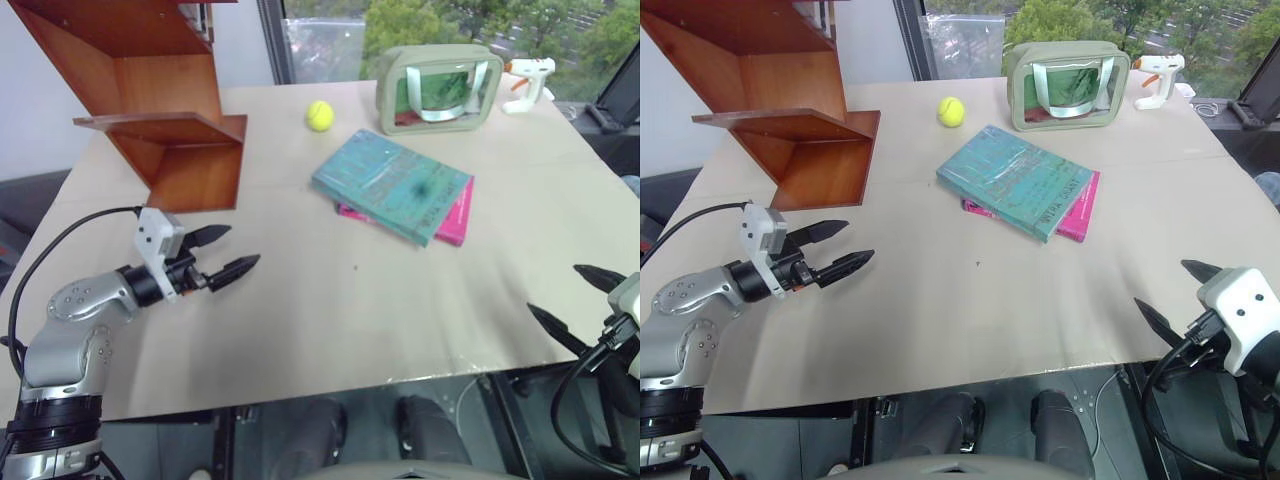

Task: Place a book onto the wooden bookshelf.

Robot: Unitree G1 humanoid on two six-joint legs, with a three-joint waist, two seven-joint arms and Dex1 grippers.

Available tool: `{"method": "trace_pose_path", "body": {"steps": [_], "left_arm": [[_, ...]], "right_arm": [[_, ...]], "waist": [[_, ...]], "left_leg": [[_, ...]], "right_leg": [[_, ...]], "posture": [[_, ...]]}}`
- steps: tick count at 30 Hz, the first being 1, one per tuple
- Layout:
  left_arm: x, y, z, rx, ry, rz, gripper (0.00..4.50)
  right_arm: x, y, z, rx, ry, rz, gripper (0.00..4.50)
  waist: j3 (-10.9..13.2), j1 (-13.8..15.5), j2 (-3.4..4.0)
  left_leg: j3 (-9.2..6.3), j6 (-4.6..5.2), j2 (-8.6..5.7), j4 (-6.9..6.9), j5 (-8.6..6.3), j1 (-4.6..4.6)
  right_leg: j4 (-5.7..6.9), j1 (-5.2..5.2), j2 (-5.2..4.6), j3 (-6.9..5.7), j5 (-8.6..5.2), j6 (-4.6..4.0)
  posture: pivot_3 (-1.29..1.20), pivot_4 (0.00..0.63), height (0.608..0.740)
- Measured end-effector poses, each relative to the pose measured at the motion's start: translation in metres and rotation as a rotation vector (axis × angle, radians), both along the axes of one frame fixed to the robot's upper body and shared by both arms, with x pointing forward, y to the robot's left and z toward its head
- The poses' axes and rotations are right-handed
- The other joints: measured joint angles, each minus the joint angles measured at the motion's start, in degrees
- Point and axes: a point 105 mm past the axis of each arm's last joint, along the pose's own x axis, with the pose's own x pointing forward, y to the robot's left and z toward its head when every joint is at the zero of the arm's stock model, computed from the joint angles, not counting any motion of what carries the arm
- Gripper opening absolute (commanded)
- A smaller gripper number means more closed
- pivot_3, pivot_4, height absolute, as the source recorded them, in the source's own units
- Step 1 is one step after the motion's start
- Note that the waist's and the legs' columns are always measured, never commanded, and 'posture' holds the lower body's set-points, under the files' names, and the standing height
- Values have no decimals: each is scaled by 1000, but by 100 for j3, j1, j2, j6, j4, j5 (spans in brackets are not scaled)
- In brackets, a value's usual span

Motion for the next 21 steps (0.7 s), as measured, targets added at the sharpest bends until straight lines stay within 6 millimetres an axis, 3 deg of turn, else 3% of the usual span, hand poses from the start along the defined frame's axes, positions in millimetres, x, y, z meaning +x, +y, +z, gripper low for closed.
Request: {"method": "trace_pose_path", "body": {"steps": [2,4,5,8,11,12,16,21], "left_arm": [[0,0,0,0,0,1,4500],[1,-5,4,-4,-13,-23,4500],[1,-17,8,-12,-31,-73,4500],[-9,-45,22,-25,-79,-216,4500],[-13,-53,24,-43,-73,-256,4500],[-13,-54,24,-48,-66,-257,4500],[-15,-59,26,-49,-71,-270,4500],[-16,-62,21,-66,-60,-274,4500]], "right_arm": [[3,0,0,-1,-2,-1,4222],[28,3,2,9,-27,-2,3780],[50,7,3,15,-43,-7,3305],[86,17,-11,8,-10,-6,1791],[105,31,-23,4,22,14,336],[110,36,-23,8,20,22,43],[124,51,-20,20,0,46,43],[142,70,-38,34,20,66,43]], "waist": [[0,0,0],[2,-71,-21],[6,-124,-27],[10,-134,-22],[14,-105,-10],[14,-109,-10],[14,-135,-10],[16,-136,-8]], "left_leg": [[0,0,0,0,0,0],[13,0,7,7,0,13],[22,-7,8,13,-4,16],[16,-2,7,6,4,19],[5,-25,7,-2,17,-17],[5,-25,7,-3,16,-30],[7,-19,0,-5,12,-48],[10,-19,-3,-5,12,-39]], "right_leg": [[0,0,0,0,0,0],[-3,13,1,2,3,-2],[-5,21,-8,-4,7,-10],[-7,21,-13,-16,12,-5],[1,-25,-10,-25,10,-11],[2,-42,-8,-22,9,-13],[-12,-55,-11,-13,9,-13],[-3,-51,-10,-12,9,-12]], "posture": [[0,150,740],[0,150,740],[0,150,740],[0,150,740],[0,150,740],[0,150,740],[0,150,740],[0,150,740]]}}
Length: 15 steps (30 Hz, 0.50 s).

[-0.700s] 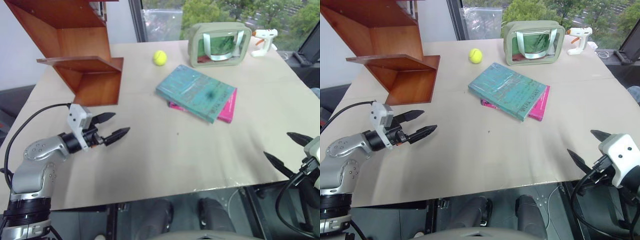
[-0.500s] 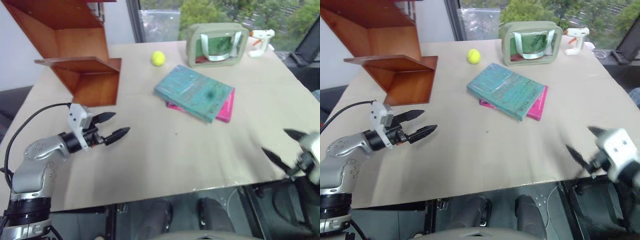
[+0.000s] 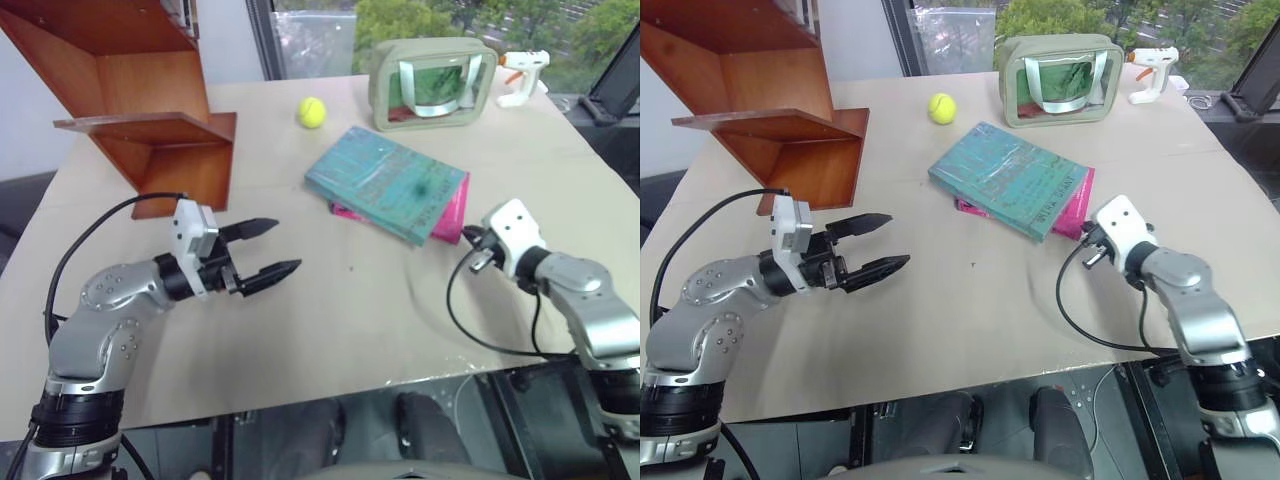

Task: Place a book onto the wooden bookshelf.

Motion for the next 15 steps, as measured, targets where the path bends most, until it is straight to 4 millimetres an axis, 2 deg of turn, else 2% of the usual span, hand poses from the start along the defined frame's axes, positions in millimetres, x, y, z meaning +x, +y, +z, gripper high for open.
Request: {"method": "trace_pose_path", "body": {"steps": [2,5,8,12,15], "left_arm": [[0,0,-1,0,1,1,4500],[0,-3,-3,-5,1,-2,4500],[0,-4,-6,-2,4,-3,4500],[0,-5,-7,-6,1,-5,4500],[3,-6,-8,-13,2,5,4500]], "right_arm": [[2,7,-2,7,3,15,43],[4,34,-1,33,-22,96,43],[1,46,-3,47,-20,137,43],[-6,67,5,89,-48,210,43],[-10,73,8,97,-58,229,43]], "waist": [[0,-1,0],[0,-14,1],[1,-11,1],[1,-13,2],[1,-13,2]], "left_leg": [[0,0,0,0,0,1],[2,-1,1,0,0,6],[3,-1,0,0,0,5],[2,-1,2,0,0,7],[2,-1,2,0,0,7]], "right_leg": [[1,0,0,0,0,0],[5,1,13,5,0,0],[5,0,20,5,0,0],[6,0,21,5,0,0],[6,0,23,5,0,0]], "posture": [[0,150,740],[0,150,740],[0,150,740],[0,150,740],[0,150,740]]}}
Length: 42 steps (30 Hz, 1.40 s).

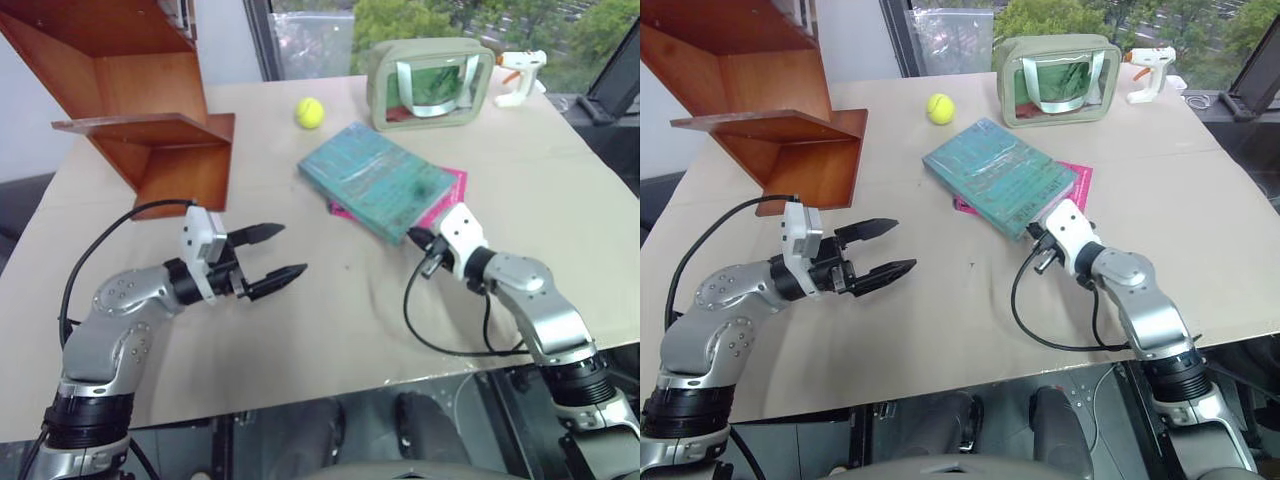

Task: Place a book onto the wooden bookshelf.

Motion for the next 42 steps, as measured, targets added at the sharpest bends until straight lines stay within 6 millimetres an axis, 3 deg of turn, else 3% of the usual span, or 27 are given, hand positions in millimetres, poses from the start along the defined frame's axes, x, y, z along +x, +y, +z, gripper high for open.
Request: {"method": "trace_pose_path", "body": {"steps": [4,8,10,12,16,18,26,29,30,32,33,35,38,42], "left_arm": [[8,-2,-7,-38,50,58,4500],[25,-17,-20,-129,199,130,4500],[36,-29,-27,-166,319,170,4500],[47,-52,-31,-290,505,155,4500],[62,-75,-33,-435,712,153,4500],[77,-87,-31,-532,830,175,4500],[107,-118,-40,-744,1082,225,4500],[112,-123,-42,-782,1111,232,3692],[112,-123,-43,-788,1116,232,3001],[112,-123,-44,-805,1129,232,2381],[112,-122,-44,-806,1133,234,1714],[111,-121,-43,-814,1138,226,864],[104,-116,-39,-817,1141,200,147],[93,-106,-38,-804,1155,181,15]], "right_arm": [[-17,1,1,6,-4,18,43],[-39,-5,0,0,5,15,43],[-49,-11,3,25,29,4,845],[-61,-16,16,65,25,2,1821],[-76,-19,35,70,-18,11,3775],[-86,-22,40,53,-23,6,4458],[-103,-35,66,42,-113,-76,4458],[-103,-40,70,35,-128,-97,4500],[-102,-41,72,33,-133,-103,4500],[-102,-43,72,36,-133,-115,4500],[-102,-43,72,33,-130,-120,4500],[-102,-44,72,35,-126,-125,4500],[-102,-45,73,31,-129,-138,4500],[-101,-45,74,27,-130,-143,4500]], "waist": [[-1,39,1],[-1,74,0],[-1,103,0],[-2,143,-1],[-4,144,-5],[-7,145,-12],[-8,154,-14],[-8,153,-14],[-8,152,-14],[-8,152,-14],[-8,152,-14],[-8,152,-14],[-8,146,-14],[-9,151,-15]], "left_leg": [[-4,1,-4,0,0,-1],[-4,1,-6,7,0,-2],[-9,1,-8,9,0,2],[-13,0,-7,15,0,3],[-14,-1,-7,16,1,6],[-14,-3,-6,16,2,6],[-9,-4,-10,17,3,6],[-8,-4,-11,17,3,6],[-7,-4,-11,16,3,6],[-7,-4,-10,16,3,6],[-7,-4,-10,16,3,6],[-6,-4,-10,16,3,6],[-4,-4,-9,16,3,8],[-5,-5,-8,17,3,8]], "right_leg": [[-1,1,-2,-2,0,0],[2,3,-2,-2,1,2],[6,8,-2,-7,1,2],[10,11,0,-11,2,4],[17,12,1,-12,2,5],[17,12,2,-12,2,5],[15,12,-1,-7,2,5],[15,12,-2,-6,2,5],[15,12,-2,-4,2,5],[15,11,-2,-4,2,5],[15,11,-2,-3,2,5],[15,12,-2,-2,2,5],[15,11,-2,1,2,5],[16,12,-1,0,2,5]], "posture": [[0,150,740],[0,150,740],[0,150,740],[0,150,740],[0,150,740],[0,150,740],[0,150,740],[0,150,740],[0,150,740],[0,150,740],[0,150,740],[0,150,740],[0,150,740],[0,150,740]]}}
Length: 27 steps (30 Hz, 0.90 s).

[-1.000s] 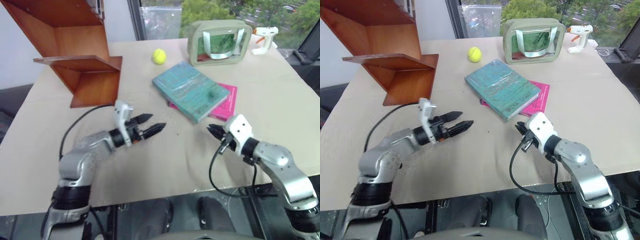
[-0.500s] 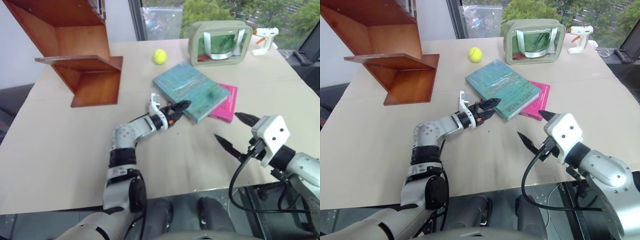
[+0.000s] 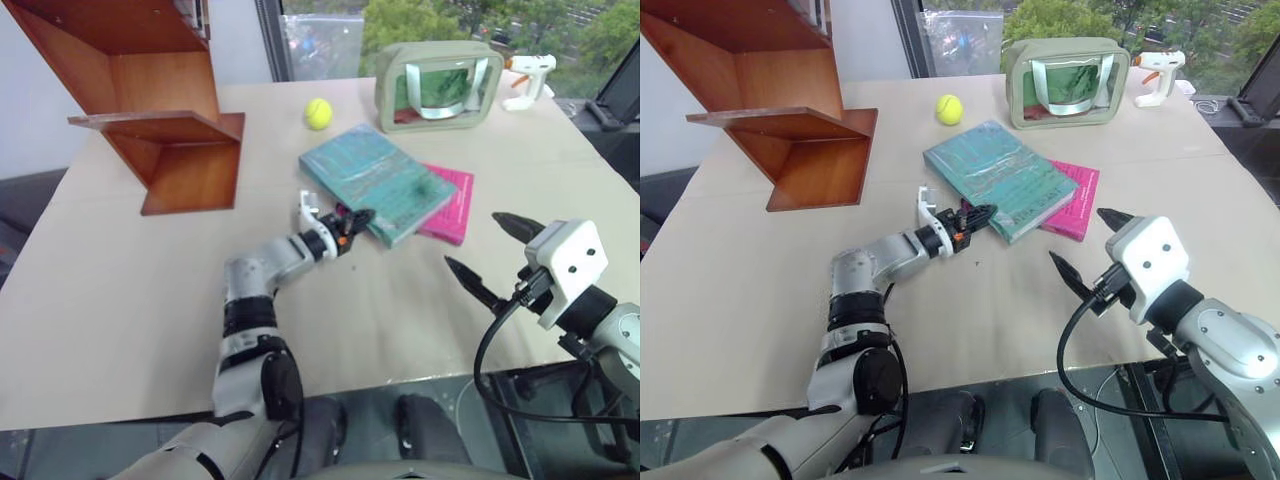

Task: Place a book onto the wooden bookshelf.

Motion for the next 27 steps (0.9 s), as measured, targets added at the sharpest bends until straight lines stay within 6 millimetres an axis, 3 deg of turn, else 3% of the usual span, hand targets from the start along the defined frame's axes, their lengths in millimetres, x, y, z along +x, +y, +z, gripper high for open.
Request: {"method": "trace_pose_path", "body": {"steps": [4,5,6,11,22,25,26,27], "left_arm": [[-6,11,2,25,-3,0,15],[-6,12,2,37,-3,4,853],[-6,13,1,45,-1,8,950],[3,13,-7,31,33,43,3233],[32,19,-3,-2,-22,64,3233],[33,17,-4,-15,-17,50,2482],[33,18,-4,-22,-16,43,1893],[33,18,-4,-23,-15,43,1703]], "right_arm": [[0,0,1,-3,-2,-3,4500],[0,0,1,-3,-3,0,4500],[0,0,2,-3,-4,1,4500],[1,2,4,-3,-12,5,4500],[1,2,6,-23,-15,10,4500],[1,3,6,-30,-16,12,4500],[-1,4,6,-31,-13,30,4500],[-1,5,6,-31,-13,33,4500]], "waist": [[-1,3,-1],[-1,4,-2],[-1,3,-2],[-1,16,-2],[-1,7,-2],[-1,6,-2],[-1,4,-2],[-1,4,-2]], "left_leg": [[0,-1,-1,1,0,1],[1,-1,-1,1,0,1],[2,-1,-1,1,0,2],[1,-2,-2,1,1,2],[2,-2,-3,0,2,0],[1,-2,-4,0,2,0],[1,-2,-3,-1,2,1],[1,-2,-3,-1,2,1]], "right_leg": [[1,2,0,0,0,0],[1,2,0,0,0,0],[1,2,0,1,0,0],[1,3,0,-1,0,0],[0,1,-1,0,0,0],[0,1,-2,-1,0,0],[0,1,-1,-1,0,0],[0,1,-2,-1,0,0]], "posture": [[0,150,740],[0,150,740],[0,150,740],[0,150,740],[0,150,740],[0,150,740],[0,150,740],[0,150,740]]}}
